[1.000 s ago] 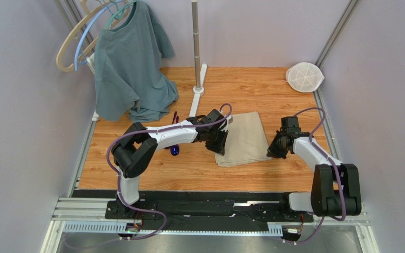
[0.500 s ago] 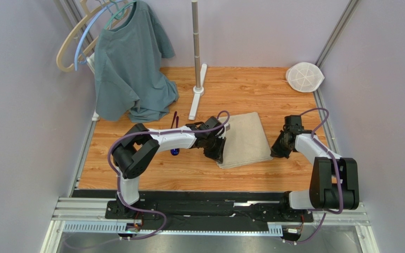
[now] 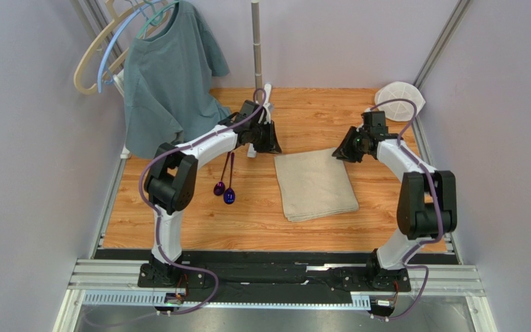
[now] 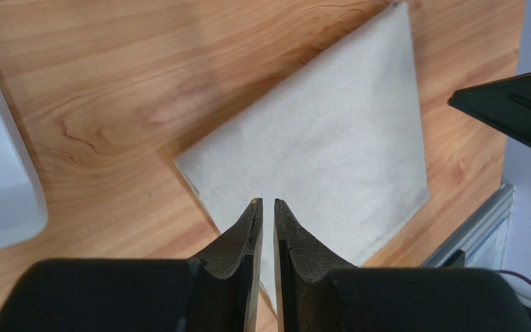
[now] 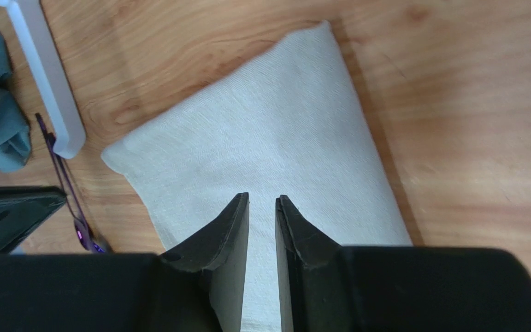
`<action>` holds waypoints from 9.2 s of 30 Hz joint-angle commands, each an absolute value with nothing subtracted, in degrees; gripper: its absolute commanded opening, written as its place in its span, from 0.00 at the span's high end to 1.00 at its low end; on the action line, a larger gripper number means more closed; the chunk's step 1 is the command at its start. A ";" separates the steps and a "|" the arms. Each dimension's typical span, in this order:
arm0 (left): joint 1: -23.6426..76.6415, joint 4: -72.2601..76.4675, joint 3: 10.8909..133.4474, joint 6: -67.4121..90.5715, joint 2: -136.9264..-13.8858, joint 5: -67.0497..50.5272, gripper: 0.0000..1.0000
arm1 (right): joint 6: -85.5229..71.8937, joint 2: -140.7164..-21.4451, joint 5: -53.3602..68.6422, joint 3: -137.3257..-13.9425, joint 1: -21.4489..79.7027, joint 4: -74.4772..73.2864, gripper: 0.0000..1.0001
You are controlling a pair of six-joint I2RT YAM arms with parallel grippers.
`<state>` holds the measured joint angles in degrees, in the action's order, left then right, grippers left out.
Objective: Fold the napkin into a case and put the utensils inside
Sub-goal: Rotate the square-folded napkin at the center of the board, then fold the top corner of the square-folded napkin at the center of the board, then flatten out the upper triangle-folded napkin at the center of the board.
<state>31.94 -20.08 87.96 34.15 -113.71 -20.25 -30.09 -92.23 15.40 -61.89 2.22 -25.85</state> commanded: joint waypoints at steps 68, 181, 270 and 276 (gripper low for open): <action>47.37 -14.76 60.20 39.73 -97.05 -18.73 0.81 | -22.58 -100.56 -4.46 -71.01 21.71 -32.85 0.53; 44.82 -14.15 57.57 35.68 -89.03 -15.12 0.88 | -31.11 -108.90 9.40 -78.13 23.73 -29.27 1.00; 45.97 -15.72 51.15 33.40 -91.43 -11.85 0.87 | -21.36 -89.13 11.69 -52.29 1.93 -23.99 0.71; 45.97 -15.56 55.10 35.68 -86.49 -18.28 0.83 | -23.46 -84.20 7.47 -56.43 11.15 -29.88 0.53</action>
